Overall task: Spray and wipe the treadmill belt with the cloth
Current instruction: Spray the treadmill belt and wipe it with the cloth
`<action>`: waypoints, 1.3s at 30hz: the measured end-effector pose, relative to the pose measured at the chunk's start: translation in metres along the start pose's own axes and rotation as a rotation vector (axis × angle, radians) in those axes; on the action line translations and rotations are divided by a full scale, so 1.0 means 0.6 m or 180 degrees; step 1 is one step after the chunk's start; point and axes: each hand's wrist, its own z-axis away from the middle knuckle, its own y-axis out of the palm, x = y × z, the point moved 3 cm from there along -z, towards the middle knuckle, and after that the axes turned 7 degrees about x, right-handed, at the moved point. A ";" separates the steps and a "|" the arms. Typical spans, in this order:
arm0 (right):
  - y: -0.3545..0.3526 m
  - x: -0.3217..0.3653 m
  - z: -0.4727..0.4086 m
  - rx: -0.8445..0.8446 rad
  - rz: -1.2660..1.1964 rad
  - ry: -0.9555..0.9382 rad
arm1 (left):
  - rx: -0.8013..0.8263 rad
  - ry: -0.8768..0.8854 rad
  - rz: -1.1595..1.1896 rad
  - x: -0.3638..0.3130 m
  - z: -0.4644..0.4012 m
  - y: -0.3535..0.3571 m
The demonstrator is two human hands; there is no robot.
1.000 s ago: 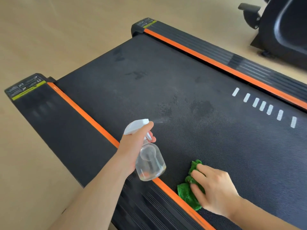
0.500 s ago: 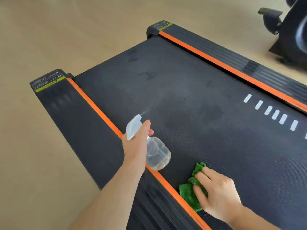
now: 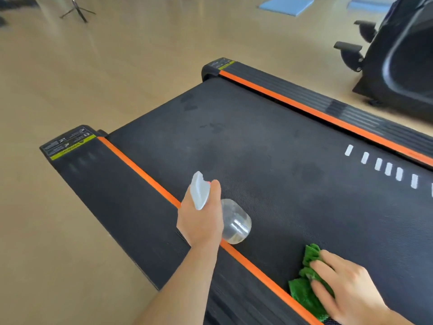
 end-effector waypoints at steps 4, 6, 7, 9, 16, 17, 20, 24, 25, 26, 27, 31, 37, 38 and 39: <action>-0.002 0.002 0.000 0.0018 0.0127 -0.0042 | 0.0060 0.0092 -0.0044 0.000 -0.007 0.000; -0.003 0.004 -0.003 0.0075 0.0138 -0.0039 | 0.0067 0.0110 -0.0091 -0.001 -0.008 0.001; -0.003 0.006 -0.005 0.0113 0.0153 -0.0037 | 0.0082 0.0121 -0.0134 -0.002 -0.008 0.001; -0.005 0.011 -0.005 0.0190 0.0175 0.0010 | 0.0173 0.0124 -0.0212 -0.005 -0.007 0.000; -0.011 0.024 -0.001 0.0112 0.0345 0.0005 | 0.0565 0.0216 -0.0205 -0.013 -0.002 -0.008; -0.011 0.026 -0.009 0.0125 0.0383 -0.0101 | 0.0691 0.0280 -0.0201 -0.015 -0.008 -0.004; -0.007 -0.009 -0.084 -0.0049 0.0488 0.0595 | 0.1302 0.0468 -0.0131 -0.026 -0.034 0.018; 0.038 -0.099 -0.274 -0.0218 0.0440 0.2159 | 0.1289 0.0502 0.0068 -0.025 -0.078 0.022; 0.048 -0.111 -0.323 -0.0216 0.0407 0.2241 | 0.1306 0.0557 0.0077 -0.021 -0.082 0.022; 0.053 -0.119 -0.364 -0.0238 0.0381 0.2273 | 0.1330 0.0629 0.0082 -0.019 -0.082 0.022; 0.058 -0.123 -0.397 -0.0241 0.0352 0.2281 | 0.1342 0.0666 0.0084 -0.017 -0.082 0.022; 0.061 -0.098 -0.410 -0.0135 0.0330 0.1969 | 0.1339 0.0709 0.0065 -0.013 -0.084 0.021; 0.038 0.079 -0.196 0.0124 -0.0369 0.0281 | 0.1316 0.0638 0.0025 -0.026 -0.077 0.016; 0.036 0.083 -0.179 0.0155 -0.0385 0.0077 | 0.1295 0.0652 0.0044 -0.026 -0.076 0.015; 0.035 0.078 -0.172 0.0183 -0.0330 -0.0150 | 0.1277 0.0669 0.0077 -0.025 -0.075 0.015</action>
